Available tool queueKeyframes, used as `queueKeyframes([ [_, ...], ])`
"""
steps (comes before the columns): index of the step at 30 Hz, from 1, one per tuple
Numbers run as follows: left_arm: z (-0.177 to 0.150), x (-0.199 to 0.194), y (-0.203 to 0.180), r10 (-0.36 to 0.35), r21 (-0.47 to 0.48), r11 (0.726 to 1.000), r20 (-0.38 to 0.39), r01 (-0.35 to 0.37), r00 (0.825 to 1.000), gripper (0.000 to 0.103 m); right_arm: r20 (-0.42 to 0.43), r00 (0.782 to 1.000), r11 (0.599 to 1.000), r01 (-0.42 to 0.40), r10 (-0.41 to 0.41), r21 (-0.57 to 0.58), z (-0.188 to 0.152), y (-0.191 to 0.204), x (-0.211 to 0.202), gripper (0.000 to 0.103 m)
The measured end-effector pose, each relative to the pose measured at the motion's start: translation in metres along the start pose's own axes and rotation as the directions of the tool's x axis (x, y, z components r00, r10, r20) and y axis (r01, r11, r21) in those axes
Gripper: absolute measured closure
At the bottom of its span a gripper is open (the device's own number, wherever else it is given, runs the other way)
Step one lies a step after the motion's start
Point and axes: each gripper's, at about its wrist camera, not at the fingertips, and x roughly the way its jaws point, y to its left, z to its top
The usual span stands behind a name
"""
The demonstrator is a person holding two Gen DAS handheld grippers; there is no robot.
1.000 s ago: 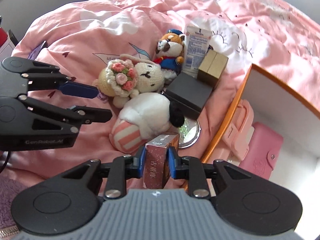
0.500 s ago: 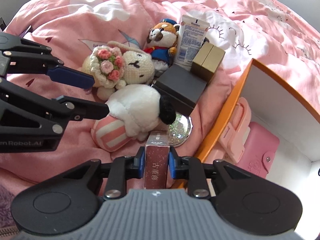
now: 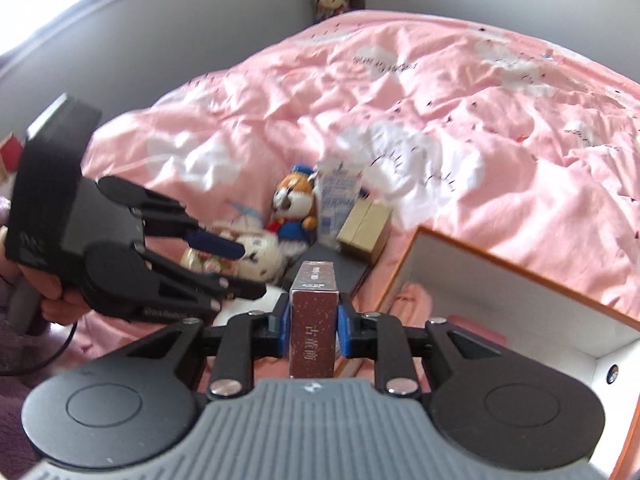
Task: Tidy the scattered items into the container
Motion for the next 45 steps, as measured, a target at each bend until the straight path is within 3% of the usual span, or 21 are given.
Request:
queueKeyframes([
  [4, 0.008, 0.019, -0.024, 0.052, 0.179, 0.983, -0.020, -0.048, 0.998, 0.049, 0.039, 0.997, 0.997, 0.064, -0.066, 0.044, 0.000, -0.026, -0.014, 0.078],
  [10, 0.012, 0.054, -0.052, 0.096, 0.350, 0.935, -0.078, -0.063, 0.992, 0.049, 0.022, 0.991, 0.984, 0.132, -0.135, 0.117, -0.015, -0.064, -0.013, 0.078],
  [17, 0.002, 0.077, -0.074, 0.226, 0.572, 0.808, -0.086, -0.137, 0.970, 0.046, -0.078, 0.994, 0.977, 0.086, -0.072, 0.193, -0.042, -0.093, 0.012, 0.078],
  [23, -0.004, 0.096, -0.088, 0.290, 0.695, 0.704, -0.097, -0.144, 0.952, 0.046, -0.158, 0.987, 0.970, 0.069, -0.033, 0.232, -0.058, -0.113, 0.023, 0.078],
  [26, -0.007, 0.105, -0.092, 0.318, 0.733, 0.667, -0.122, -0.131, 0.940, 0.046, -0.166, 0.986, 0.969, 0.071, -0.032, 0.236, -0.062, -0.121, 0.023, 0.078],
  [29, -0.011, 0.115, -0.093, 0.353, 0.780, 0.613, -0.127, -0.126, 0.927, 0.046, -0.172, 0.985, 0.967, 0.062, -0.020, 0.246, -0.064, -0.128, 0.024, 0.078],
  [34, -0.012, 0.133, -0.089, 0.388, 0.817, 0.563, -0.123, -0.129, 0.913, 0.045, -0.191, 0.982, 0.967, 0.036, 0.013, 0.253, -0.069, -0.134, 0.028, 0.078],
  [36, -0.013, 0.135, -0.089, 0.394, 0.821, 0.553, -0.109, -0.141, 0.913, 0.045, -0.198, 0.980, 0.967, 0.033, 0.018, 0.251, -0.071, -0.135, 0.029, 0.078],
  [42, -0.009, 0.120, -0.084, 0.372, 0.784, 0.591, -0.053, -0.192, 0.927, 0.051, -0.207, 0.968, 0.937, -0.063, 0.141, 0.343, -0.080, -0.145, 0.028, 0.078],
  [45, -0.010, 0.109, -0.082, 0.378, 0.769, 0.588, 0.012, -0.250, 0.926, 0.051, -0.218, 0.953, 0.917, -0.115, 0.211, 0.383, -0.082, -0.151, 0.030, 0.078],
])
